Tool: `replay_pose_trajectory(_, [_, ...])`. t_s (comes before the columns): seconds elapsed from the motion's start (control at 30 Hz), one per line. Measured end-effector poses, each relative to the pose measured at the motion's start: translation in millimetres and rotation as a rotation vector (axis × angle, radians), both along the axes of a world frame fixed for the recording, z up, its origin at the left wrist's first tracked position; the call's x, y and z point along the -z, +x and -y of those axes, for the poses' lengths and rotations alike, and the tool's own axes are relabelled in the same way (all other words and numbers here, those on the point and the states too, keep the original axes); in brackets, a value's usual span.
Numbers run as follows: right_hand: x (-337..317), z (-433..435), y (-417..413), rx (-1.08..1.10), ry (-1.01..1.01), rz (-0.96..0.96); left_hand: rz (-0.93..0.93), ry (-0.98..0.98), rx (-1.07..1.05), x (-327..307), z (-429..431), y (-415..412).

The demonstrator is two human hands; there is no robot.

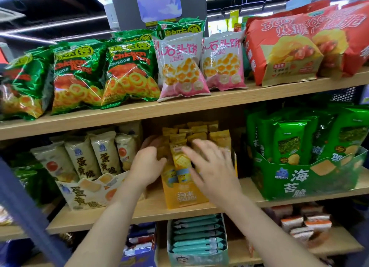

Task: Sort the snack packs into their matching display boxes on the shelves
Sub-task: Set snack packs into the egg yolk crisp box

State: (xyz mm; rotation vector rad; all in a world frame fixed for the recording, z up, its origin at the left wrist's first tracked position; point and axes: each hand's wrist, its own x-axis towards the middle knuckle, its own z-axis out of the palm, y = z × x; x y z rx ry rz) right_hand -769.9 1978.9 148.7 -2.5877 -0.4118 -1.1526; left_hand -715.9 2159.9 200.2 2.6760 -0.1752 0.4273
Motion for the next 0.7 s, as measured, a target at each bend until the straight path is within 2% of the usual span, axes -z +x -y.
replay_pose_trajectory(0.13, [2,-29,8,0.009,-0.141,-0.162,0.117,-0.072,0.002,1,1,4])
replay_pose_trajectory(0.33, [-7,-34,15,0.25,-0.035,-0.183,0.169,-0.118,0.053,16,-9,2])
replay_pose_trajectory(0.43, [-5,-37,13,0.213,-0.043,-0.187,0.364,-0.191,0.1,29,-29,-15])
replay_pose_trajectory(0.5, [-3,-41,8,0.177,-0.046,-0.169,0.48,-0.143,0.01,42,-55,-24])
replay_pose_trajectory(0.53, [-1,-44,4,0.152,-0.045,-0.157,0.469,-0.076,-0.069,49,-70,-27])
replay_pose_trajectory(0.6, [2,-55,-3,0.077,-0.012,-0.119,0.326,0.1,-0.234,59,-92,-28])
replay_pose_trajectory(0.7, [5,-78,-13,-0.075,0.048,-0.086,0.203,0.238,-0.25,58,-106,-29])
